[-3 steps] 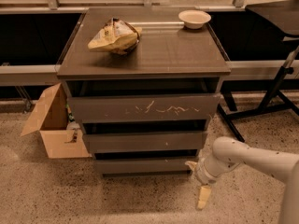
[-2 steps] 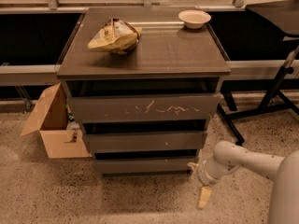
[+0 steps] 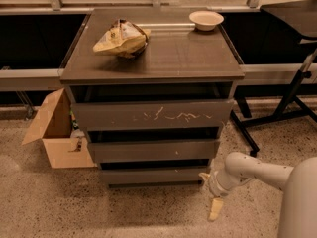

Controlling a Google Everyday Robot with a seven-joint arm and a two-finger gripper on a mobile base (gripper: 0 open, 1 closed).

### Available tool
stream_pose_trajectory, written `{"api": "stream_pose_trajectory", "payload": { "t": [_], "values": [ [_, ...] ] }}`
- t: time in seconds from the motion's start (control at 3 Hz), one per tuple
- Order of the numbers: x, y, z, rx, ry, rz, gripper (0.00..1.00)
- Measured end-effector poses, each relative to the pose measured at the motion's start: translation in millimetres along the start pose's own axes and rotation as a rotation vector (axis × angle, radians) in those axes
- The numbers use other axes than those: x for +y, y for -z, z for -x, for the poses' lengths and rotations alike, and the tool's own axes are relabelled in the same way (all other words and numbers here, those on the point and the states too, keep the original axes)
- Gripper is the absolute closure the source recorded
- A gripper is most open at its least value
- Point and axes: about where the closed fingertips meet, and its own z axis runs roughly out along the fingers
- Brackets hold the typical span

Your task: Open bottom drawer

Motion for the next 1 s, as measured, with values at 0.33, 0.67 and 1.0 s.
{"api": "stream_pose_trajectory", "payload": {
  "t": [0.33,0.67,1.0],
  "values": [
    [-29.7,-21.8,-27.1,0.024,0.019,-0.046,0.0],
    [-70.4,-36.0,-46.7,0.039,0.06,-0.091,0.0],
    [-109.2,-53.2,-62.7,0.029,0.1,-0.118,0.0]
  ]
}}
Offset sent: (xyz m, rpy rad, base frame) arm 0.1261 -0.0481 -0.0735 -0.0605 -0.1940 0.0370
